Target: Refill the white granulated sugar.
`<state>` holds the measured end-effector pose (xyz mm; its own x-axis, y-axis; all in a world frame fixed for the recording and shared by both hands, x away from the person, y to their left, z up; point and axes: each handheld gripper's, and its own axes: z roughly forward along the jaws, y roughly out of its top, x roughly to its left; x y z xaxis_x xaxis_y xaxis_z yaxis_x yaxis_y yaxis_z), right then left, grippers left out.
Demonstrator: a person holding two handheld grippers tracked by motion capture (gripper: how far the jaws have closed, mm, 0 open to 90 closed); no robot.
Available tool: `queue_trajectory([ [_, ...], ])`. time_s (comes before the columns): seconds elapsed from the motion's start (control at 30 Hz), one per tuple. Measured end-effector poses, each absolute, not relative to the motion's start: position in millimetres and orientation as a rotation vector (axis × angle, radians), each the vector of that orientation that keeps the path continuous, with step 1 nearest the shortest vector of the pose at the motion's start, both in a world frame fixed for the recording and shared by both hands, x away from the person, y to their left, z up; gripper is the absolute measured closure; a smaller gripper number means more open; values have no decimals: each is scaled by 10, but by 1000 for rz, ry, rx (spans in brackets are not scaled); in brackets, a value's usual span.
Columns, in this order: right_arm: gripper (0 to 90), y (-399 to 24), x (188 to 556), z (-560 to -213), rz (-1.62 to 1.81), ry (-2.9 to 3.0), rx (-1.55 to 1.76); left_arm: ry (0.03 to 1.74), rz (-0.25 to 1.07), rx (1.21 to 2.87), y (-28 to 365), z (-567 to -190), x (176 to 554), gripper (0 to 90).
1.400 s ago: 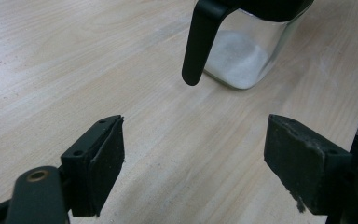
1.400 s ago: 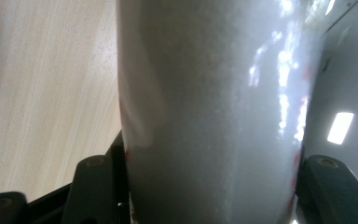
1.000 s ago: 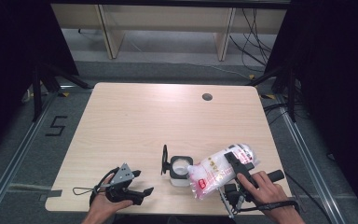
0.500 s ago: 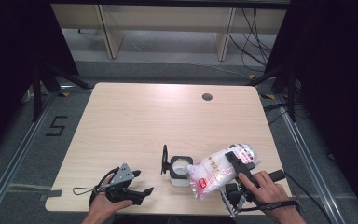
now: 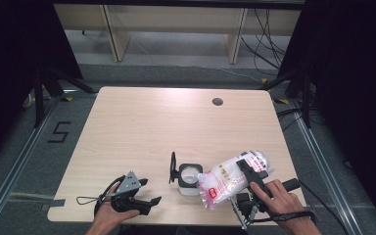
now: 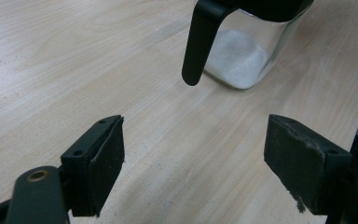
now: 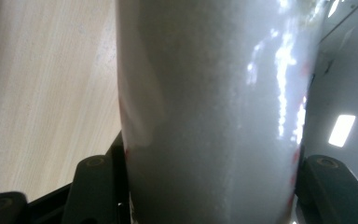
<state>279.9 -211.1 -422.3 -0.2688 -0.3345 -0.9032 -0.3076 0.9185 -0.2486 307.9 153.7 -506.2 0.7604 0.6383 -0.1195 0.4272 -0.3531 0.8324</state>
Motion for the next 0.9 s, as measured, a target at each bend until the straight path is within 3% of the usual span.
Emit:
queue_trajectory([
  [0.9, 441, -2115, 2768, -4194, -55, 1892, -445, 800, 283, 2006, 1543, -5061, 3082, 198],
])
